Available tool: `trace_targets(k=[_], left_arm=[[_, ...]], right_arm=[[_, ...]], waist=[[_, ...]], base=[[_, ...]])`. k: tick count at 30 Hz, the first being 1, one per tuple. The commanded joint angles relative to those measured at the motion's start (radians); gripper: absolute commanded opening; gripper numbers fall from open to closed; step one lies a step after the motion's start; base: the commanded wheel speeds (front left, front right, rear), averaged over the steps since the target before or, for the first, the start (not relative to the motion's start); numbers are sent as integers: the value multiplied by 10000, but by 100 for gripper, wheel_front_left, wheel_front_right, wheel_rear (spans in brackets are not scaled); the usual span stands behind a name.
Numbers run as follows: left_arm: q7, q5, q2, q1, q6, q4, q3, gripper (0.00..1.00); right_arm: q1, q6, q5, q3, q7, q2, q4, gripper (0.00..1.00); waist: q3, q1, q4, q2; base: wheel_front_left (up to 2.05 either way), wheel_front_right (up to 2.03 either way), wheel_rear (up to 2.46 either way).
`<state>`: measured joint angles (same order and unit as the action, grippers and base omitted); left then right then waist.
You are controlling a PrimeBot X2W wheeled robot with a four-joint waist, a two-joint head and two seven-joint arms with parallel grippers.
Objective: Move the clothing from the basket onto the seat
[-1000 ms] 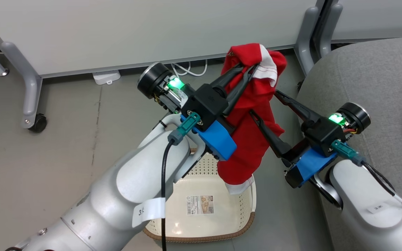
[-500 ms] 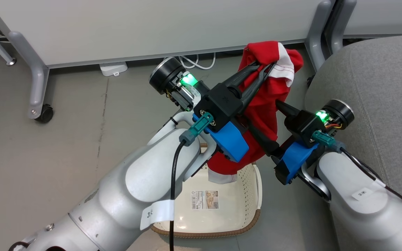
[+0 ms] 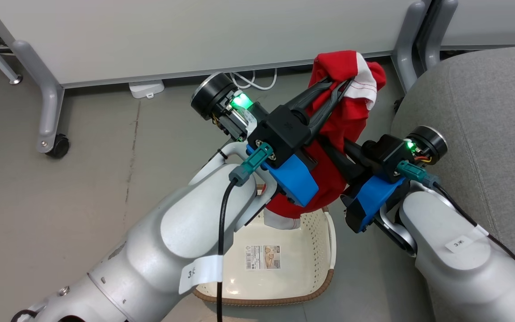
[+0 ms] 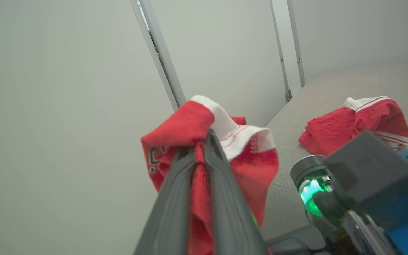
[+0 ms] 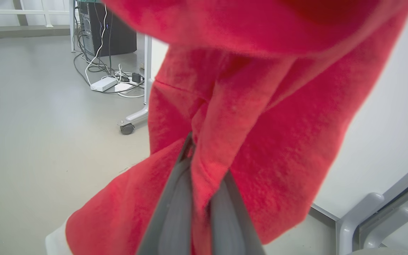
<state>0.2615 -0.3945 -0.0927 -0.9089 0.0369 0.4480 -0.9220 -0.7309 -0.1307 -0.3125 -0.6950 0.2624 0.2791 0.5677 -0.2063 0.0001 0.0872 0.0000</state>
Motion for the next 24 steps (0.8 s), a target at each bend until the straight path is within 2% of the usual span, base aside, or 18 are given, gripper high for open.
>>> trace_targets(k=[1,19,20,21,22,24], left_arm=[[46,48,-31,-19,16,27,20,0],[50,110,-80,107,49,53,112,0],[50,112,-79,114,42,64,115,19],[50,137,-77,102,-2,49,134,80],[50,139,-69,100,-31,10,179,100],[50,171,-78,95,-39,26,184,100]], right_arm=[[73,-1,-54,29,38,-9,-47,0],[183,-1,-82,93,38,23,-162,0],[189,-1,-79,97,38,17,-170,0],[193,-1,-75,100,38,13,-173,0],[194,-1,-70,104,38,11,-180,0],[200,-1,-69,132,38,29,-195,0]], waist=[[7,-1,-14,0],[18,-1,-70,0],[11,-1,-75,0],[0,-1,-80,0],[-12,-1,-86,0],[-33,-1,-95,0]], base=[[0,0,0],[0,0,0],[0,0,0],[0,0,0],[0,0,0],[0,0,0]])
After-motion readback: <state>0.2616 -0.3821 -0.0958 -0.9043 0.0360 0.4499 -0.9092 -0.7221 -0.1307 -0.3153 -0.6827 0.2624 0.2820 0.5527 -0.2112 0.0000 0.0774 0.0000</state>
